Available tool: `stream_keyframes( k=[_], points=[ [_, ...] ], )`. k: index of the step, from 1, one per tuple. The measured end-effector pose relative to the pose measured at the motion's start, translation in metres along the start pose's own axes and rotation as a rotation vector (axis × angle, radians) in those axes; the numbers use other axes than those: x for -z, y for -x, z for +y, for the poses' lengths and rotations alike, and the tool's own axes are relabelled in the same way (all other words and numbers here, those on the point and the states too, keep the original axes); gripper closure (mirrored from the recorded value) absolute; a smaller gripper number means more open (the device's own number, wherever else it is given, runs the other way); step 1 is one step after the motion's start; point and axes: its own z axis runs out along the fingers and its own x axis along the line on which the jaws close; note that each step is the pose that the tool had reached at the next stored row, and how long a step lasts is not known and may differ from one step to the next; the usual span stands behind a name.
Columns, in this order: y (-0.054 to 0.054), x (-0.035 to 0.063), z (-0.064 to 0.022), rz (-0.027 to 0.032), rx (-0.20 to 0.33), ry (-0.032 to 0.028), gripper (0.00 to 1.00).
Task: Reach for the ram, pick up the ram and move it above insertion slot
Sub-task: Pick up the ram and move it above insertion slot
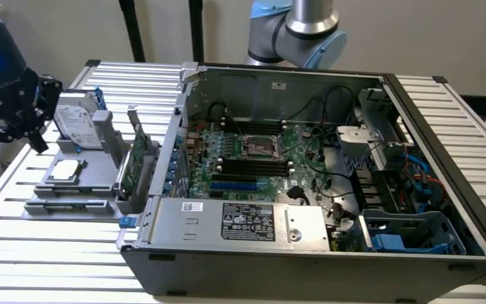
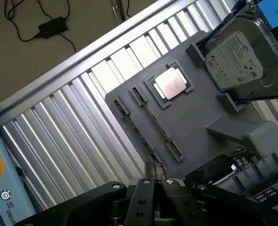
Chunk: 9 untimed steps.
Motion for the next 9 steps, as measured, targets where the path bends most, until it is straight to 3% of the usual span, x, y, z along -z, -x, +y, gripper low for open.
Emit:
stream_keyframes(
  k=[9],
  points=[
    [0.0, -0.0006, -0.0001, 0.0053, 0.164, 0.0005, 0.89]
  ],
)
